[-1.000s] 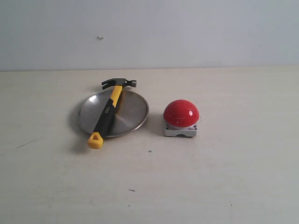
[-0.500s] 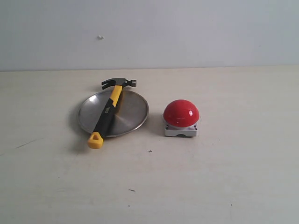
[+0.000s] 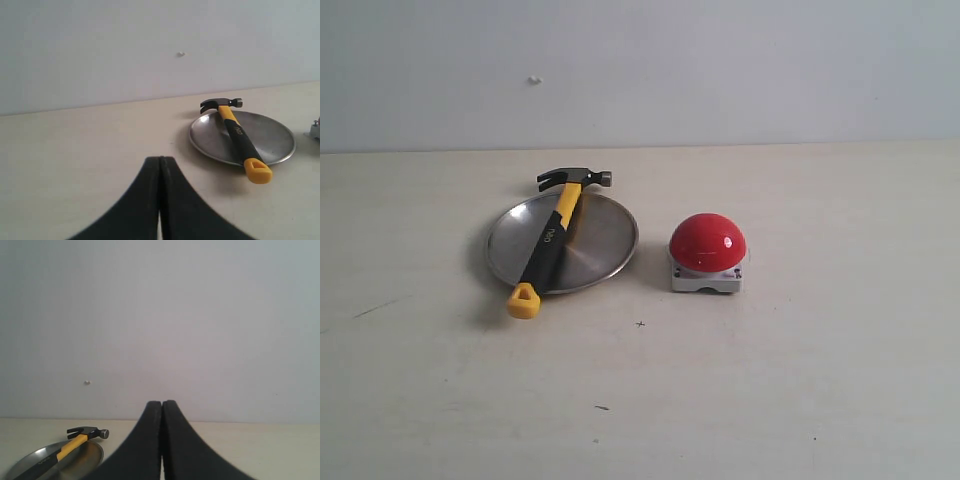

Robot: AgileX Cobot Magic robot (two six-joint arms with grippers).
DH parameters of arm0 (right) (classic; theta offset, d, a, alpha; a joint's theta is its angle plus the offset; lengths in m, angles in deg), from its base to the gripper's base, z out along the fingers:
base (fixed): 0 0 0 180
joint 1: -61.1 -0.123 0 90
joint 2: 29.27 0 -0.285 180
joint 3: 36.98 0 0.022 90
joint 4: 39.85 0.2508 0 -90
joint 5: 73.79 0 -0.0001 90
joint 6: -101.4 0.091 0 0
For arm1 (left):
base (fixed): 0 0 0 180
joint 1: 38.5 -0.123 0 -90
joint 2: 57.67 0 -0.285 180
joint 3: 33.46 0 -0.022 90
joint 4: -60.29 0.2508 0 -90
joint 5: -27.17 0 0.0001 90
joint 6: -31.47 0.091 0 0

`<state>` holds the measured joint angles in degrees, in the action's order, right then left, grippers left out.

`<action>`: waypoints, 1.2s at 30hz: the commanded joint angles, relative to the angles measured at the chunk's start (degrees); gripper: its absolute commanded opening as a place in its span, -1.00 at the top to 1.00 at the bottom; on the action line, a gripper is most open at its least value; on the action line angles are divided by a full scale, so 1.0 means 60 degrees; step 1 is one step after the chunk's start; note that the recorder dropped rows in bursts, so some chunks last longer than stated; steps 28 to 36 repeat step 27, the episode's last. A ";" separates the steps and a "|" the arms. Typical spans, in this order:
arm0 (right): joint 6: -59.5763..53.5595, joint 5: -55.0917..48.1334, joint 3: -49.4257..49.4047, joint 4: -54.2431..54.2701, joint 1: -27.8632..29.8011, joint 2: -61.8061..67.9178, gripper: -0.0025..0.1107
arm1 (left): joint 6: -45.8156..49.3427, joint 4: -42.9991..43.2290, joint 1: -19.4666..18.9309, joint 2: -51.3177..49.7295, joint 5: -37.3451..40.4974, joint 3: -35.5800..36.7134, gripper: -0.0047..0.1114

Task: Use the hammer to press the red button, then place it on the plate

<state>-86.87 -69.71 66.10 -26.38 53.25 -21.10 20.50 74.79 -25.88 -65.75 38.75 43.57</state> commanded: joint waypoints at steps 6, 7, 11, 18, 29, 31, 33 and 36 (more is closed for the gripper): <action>-0.0005 0.0047 -0.0049 -0.0014 0.0032 -0.0064 0.96 | 0.0007 0.0018 -0.0012 0.0049 0.0028 0.0031 0.92; -0.0005 0.0047 -0.0049 -0.0014 0.0032 -0.0064 0.96 | 0.0007 0.0018 -0.0012 0.0049 0.0028 0.0031 0.92; -0.0005 0.0047 -0.0049 -0.0014 0.0032 -0.0064 0.96 | 0.0007 0.0018 -0.0012 0.0049 0.0028 0.0031 0.92; -0.0005 0.0047 -0.0049 -0.0014 0.0032 -0.0064 0.96 | 0.0007 0.0018 -0.0012 0.0049 0.0028 0.0031 0.92; -0.0005 0.0047 -0.0049 -0.0014 0.0032 -0.0064 0.96 | 0.0007 0.0018 -0.0012 0.0049 0.0028 0.0031 0.92; -0.0005 0.0047 -0.0049 -0.0014 0.0032 -0.0064 0.96 | 0.0007 0.0018 -0.0012 0.0049 0.0028 0.0031 0.92; -0.0005 0.0047 -0.0049 -0.0014 0.0032 -0.0064 0.96 | 0.0007 0.0018 -0.0012 0.0049 0.0028 0.0031 0.92; -0.0005 0.0047 -0.0049 -0.0014 0.0032 -0.0064 0.96 | 0.0007 0.0018 -0.0012 0.0049 0.0028 0.0031 0.92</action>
